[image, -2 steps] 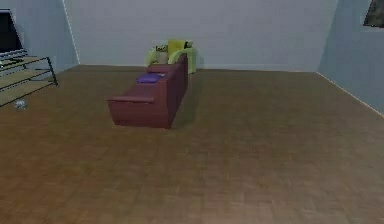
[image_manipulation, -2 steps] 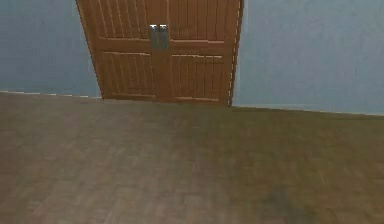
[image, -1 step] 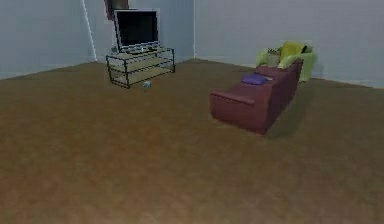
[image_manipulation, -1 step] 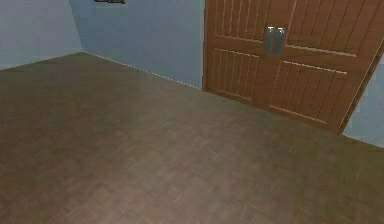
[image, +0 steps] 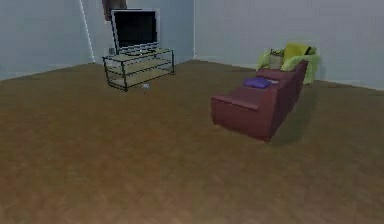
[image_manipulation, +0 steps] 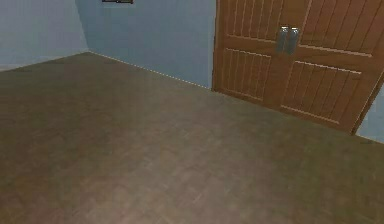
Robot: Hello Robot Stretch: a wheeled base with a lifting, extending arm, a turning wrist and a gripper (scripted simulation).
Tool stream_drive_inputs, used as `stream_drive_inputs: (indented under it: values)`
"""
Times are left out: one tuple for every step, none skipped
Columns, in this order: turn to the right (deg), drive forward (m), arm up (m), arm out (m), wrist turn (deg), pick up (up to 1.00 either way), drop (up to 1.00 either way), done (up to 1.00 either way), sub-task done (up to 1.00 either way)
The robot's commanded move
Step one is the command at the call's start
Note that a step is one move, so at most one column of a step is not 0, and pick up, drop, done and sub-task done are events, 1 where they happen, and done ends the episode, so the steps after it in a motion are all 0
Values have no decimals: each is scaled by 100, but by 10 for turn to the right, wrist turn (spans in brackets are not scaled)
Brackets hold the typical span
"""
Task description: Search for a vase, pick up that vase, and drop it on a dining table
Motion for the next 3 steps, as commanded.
stream_drive_inputs:
  values:
    - [-300,0,0,0,0,0,0,0,0]
    - [0,100,0,0,0,0,0,0,0]
    - [0,100,0,0,0,0,0,0,0]
